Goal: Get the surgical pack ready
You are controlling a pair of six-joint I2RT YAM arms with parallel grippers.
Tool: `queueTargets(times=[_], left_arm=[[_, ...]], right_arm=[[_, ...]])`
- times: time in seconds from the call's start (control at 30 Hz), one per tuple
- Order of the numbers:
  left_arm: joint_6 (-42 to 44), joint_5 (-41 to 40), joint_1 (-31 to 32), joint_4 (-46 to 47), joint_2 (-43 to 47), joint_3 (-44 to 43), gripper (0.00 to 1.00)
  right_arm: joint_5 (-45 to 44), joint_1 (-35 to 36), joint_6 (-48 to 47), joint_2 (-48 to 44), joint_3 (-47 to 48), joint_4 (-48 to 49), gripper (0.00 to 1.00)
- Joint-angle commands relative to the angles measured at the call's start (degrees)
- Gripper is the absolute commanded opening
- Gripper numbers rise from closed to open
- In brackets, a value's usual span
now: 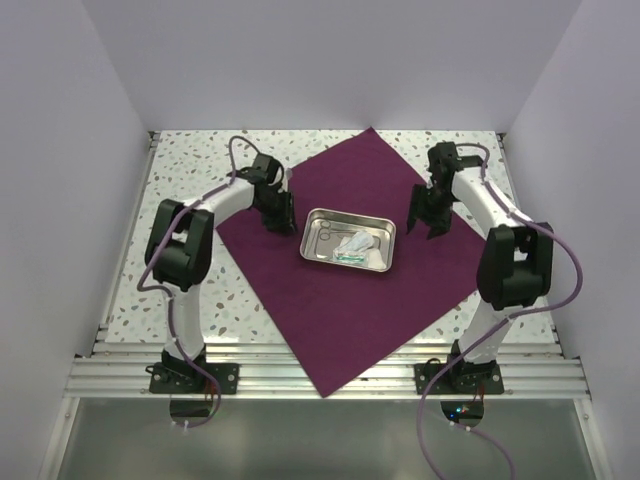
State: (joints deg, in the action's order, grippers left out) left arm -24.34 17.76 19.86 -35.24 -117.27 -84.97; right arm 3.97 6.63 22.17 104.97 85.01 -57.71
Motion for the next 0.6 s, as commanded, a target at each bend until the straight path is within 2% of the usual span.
queueTargets(times=[0.0, 0.17, 0.27, 0.33, 0.47, 0.5, 0.57], left_arm=[[1.7, -0.3, -3.0, 1.6, 5.0, 1.2, 0.38], [3.0, 0.8, -4.1, 1.4, 7.4, 3.2, 0.38], [1.3, -0.4, -4.2, 1.8, 9.3, 4.5, 0.38], [1.0, -2.1, -4.4, 1.6, 10.6, 4.8, 0.38], [0.3, -4.3, -6.2, -0.9, 12.7, 4.8, 0.38], [-0.5, -5.1, -6.8, -1.3, 14.6, 5.3, 0.39], [-1.9, -7.9, -9.0, -2.5, 17.0, 6.3, 0.39]], right_arm=[[-3.5, 2.8, -3.0, -6.9, 4.0, -6.4, 0.6], [-3.8, 10.2, -4.6, -13.4, 4.6, -10.0, 0.63], [1.4, 15.3, -7.8, -15.7, 3.2, -11.1, 0.64], [4.2, 22.3, -9.2, -18.2, 1.0, -10.7, 0.69], [5.3, 35.5, -6.3, -22.0, -10.0, -7.5, 0.72], [6.2, 40.9, -5.2, -23.1, -12.0, -5.0, 0.72], [7.4, 46.9, -2.6, -23.8, -16.7, -0.2, 0.72]])
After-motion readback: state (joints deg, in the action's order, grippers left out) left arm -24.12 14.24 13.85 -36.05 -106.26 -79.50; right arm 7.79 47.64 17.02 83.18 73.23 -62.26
